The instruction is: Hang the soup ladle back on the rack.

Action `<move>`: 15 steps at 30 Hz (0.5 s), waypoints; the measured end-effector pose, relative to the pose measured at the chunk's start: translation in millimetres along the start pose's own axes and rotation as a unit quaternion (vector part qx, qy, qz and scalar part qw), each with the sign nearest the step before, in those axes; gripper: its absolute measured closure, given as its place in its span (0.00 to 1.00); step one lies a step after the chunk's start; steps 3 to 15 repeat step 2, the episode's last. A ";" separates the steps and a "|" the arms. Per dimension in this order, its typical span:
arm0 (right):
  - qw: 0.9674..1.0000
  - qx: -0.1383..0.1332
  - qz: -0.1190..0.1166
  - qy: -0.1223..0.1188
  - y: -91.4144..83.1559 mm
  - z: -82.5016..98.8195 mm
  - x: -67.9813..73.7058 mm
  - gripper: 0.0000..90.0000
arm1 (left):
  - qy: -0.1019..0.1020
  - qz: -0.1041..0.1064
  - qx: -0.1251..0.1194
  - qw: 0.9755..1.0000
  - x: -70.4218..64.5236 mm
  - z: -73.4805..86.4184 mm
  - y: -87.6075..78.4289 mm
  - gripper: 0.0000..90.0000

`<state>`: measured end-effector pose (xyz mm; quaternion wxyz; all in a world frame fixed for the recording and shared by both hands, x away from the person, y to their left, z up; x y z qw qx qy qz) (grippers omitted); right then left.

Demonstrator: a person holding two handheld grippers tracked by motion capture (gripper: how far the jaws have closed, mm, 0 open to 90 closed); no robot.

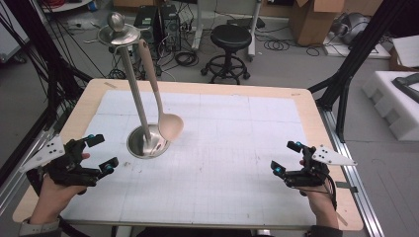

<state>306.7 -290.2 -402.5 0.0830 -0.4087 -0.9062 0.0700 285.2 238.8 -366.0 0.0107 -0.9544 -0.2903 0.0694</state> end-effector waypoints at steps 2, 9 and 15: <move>1.000 -0.004 -0.006 -0.002 0.4 -2.7 3.8 0.00 | 0.001 -0.001 0.002 1.000 0.1 0.3 0.2 0.04; 1.000 -0.004 -0.006 -0.002 0.4 -2.7 3.8 0.00 | 0.001 -0.001 0.002 1.000 0.1 0.3 0.2 0.04; 1.000 -0.004 -0.006 -0.002 0.4 -2.7 3.8 0.00 | 0.001 -0.001 0.002 1.000 0.1 0.3 0.2 0.04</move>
Point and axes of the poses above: each handheld gripper's, and its own axes: y roughly forward along the jaws, z roughly out of its underside, x roughly to its left, the point moved 6 cm from there along y, roughly forward along the jaws, and after that the axes turned 6 degrees about z, right-handed, at the moved point
